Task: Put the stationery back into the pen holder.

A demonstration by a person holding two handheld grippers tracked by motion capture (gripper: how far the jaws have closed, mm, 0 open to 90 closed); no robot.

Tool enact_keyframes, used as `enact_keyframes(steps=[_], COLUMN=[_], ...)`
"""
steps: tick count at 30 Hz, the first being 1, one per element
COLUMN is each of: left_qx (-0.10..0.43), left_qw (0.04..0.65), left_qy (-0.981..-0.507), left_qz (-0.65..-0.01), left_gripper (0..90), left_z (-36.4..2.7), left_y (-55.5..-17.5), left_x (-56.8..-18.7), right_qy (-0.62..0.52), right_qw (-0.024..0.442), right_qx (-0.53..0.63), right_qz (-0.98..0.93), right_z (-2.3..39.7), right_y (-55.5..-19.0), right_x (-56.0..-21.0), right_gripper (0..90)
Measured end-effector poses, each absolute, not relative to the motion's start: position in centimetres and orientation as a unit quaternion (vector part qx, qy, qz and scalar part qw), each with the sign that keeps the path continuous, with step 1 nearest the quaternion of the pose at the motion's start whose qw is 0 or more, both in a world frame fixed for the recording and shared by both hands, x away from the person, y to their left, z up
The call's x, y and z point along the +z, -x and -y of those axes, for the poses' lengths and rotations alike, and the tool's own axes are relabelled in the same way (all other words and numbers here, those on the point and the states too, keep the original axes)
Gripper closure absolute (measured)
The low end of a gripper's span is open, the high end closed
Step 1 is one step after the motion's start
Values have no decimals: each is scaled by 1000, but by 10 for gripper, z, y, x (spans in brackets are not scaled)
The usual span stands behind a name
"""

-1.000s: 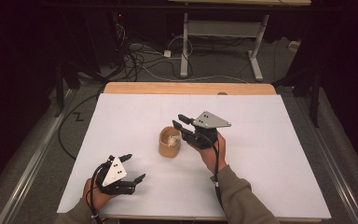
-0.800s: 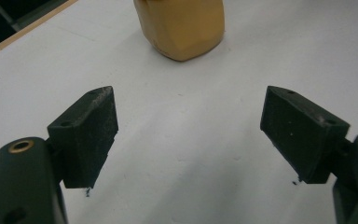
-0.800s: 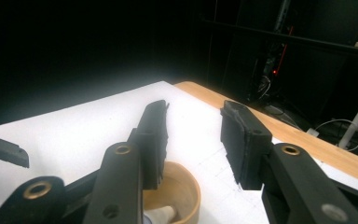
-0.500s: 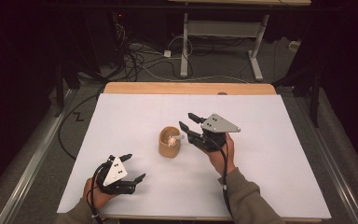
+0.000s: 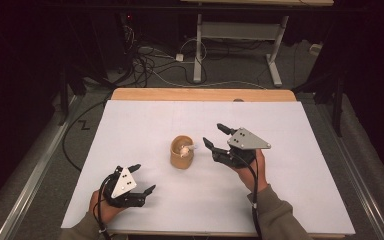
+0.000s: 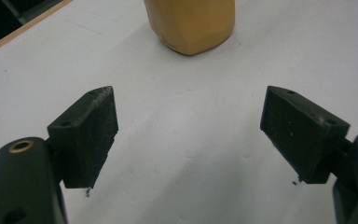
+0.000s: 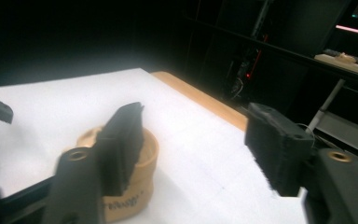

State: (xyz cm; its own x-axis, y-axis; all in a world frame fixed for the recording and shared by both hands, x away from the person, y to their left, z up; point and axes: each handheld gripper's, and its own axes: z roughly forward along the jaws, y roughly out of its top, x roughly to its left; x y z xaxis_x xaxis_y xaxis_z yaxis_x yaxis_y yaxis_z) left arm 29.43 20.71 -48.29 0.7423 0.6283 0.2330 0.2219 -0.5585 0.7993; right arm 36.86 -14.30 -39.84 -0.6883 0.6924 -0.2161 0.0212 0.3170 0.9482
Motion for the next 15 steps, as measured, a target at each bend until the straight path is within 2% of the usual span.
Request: enact_keyframes(steps=[7,15], left_qx=[257,258], left_qw=[399,397], left_qy=[-844,-845], left_qz=[-250,-247], left_gripper=[183,183], left_z=[-208,-207], left_y=[-294,-293], left_x=[-482,-482], right_qy=[-233,-222], right_qw=[348,362], right_qx=[512,493], right_qz=[-750,-759], right_z=[151,157], right_y=[-359,-349], right_x=[-393,-391], right_gripper=[229,204])
